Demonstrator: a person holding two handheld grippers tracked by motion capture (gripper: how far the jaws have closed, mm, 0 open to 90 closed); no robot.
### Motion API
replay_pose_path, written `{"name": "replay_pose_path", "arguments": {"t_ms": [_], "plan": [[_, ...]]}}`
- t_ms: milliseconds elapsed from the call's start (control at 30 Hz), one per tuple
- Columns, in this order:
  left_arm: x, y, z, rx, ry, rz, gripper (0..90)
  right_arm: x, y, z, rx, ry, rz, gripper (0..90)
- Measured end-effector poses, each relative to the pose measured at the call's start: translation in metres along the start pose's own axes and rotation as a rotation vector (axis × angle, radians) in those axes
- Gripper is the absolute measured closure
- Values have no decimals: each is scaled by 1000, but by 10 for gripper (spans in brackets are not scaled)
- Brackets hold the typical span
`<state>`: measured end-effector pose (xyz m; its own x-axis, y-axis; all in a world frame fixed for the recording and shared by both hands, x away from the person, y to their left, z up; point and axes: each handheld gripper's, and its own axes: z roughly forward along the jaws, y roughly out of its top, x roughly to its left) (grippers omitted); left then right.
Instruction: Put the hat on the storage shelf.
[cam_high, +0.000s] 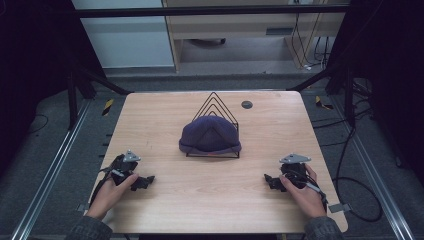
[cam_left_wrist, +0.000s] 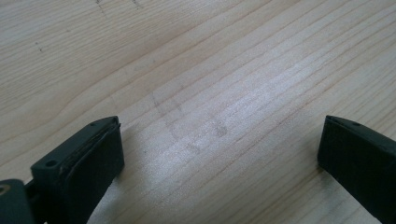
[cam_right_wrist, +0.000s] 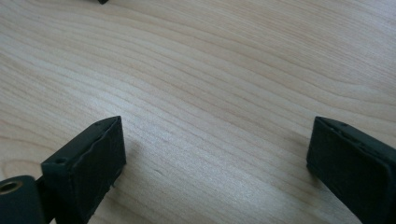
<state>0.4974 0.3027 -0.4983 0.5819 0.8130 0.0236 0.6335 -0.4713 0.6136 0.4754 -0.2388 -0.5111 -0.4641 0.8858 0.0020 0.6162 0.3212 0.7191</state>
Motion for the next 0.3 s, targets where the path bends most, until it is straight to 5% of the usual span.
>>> {"name": "replay_pose_path", "arguments": {"t_ms": [300], "plan": [[-1, 0, 0, 4, 0, -9, 0, 2, -3, 0, -15, -11, 8, 38]]}}
